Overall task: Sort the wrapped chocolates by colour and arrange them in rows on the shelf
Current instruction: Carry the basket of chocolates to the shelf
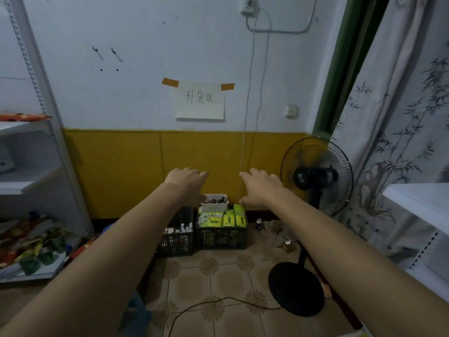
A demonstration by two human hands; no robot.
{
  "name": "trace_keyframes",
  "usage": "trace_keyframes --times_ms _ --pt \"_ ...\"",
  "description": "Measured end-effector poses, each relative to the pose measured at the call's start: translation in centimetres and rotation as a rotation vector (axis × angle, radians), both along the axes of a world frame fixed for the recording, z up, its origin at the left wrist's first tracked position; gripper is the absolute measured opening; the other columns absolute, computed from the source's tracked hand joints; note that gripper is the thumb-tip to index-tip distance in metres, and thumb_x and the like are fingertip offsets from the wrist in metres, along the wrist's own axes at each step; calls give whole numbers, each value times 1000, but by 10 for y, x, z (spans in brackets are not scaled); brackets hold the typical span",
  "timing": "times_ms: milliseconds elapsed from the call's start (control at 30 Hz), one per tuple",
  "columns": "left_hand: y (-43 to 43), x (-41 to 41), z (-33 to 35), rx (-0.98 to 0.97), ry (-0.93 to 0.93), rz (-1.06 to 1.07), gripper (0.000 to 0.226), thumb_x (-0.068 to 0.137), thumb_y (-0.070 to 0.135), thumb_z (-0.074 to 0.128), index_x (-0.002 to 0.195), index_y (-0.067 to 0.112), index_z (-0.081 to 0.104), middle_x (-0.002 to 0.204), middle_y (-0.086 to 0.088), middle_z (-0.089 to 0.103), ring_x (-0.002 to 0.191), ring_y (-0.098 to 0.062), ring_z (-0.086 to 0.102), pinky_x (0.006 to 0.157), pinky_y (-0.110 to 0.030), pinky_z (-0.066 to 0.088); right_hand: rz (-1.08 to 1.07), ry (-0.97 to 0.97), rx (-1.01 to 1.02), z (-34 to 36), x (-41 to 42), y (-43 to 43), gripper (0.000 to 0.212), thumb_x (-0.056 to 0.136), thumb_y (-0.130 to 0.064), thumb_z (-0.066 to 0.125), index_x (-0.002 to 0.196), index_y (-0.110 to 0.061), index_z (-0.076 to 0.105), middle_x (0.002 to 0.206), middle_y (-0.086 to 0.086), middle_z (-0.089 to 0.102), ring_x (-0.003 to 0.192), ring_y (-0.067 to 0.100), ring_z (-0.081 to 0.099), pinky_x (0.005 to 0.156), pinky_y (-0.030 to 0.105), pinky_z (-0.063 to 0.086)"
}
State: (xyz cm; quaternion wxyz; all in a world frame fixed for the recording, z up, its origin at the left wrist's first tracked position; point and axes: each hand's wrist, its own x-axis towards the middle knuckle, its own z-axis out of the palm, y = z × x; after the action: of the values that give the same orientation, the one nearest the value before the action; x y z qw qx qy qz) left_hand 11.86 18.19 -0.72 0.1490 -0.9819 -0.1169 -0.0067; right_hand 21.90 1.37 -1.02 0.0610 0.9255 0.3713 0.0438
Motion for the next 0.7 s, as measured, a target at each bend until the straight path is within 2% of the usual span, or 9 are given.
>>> trace_keyframes --times_ms 133,267,567,700 --pt "52 36 -10 5 -3 -29 71 92 54 53 148 19 26 141 -6 49 128 -28 45 101 -42 40 9 53 62 -14 33 47 90 83 -45 67 151 -24 11 148 12 33 130 32 40 101 46 39" --pt "86 74 -35 -24 56 -55 71 93 54 51 148 19 25 143 -7 46 130 -28 43 102 -42 39 -30 76 15 -34 66 76 93 86 -46 65 152 -24 3 149 13 31 130 31 40 99 45 40" --pt "153 167 -93 -79 186 -34 71 94 54 50 150 20 23 147 -6 42 134 -28 40 105 -42 37 -75 182 -99 -88 173 141 79 86 -46 63 148 -20 21 143 11 37 128 31 41 99 44 41" --pt "191 241 -109 -78 206 -22 71 94 53 50 150 20 22 148 -6 40 135 -27 39 106 -42 36 -40 218 -107 -113 256 182 76 87 -46 63 146 -19 24 141 11 38 126 32 41 98 44 40"
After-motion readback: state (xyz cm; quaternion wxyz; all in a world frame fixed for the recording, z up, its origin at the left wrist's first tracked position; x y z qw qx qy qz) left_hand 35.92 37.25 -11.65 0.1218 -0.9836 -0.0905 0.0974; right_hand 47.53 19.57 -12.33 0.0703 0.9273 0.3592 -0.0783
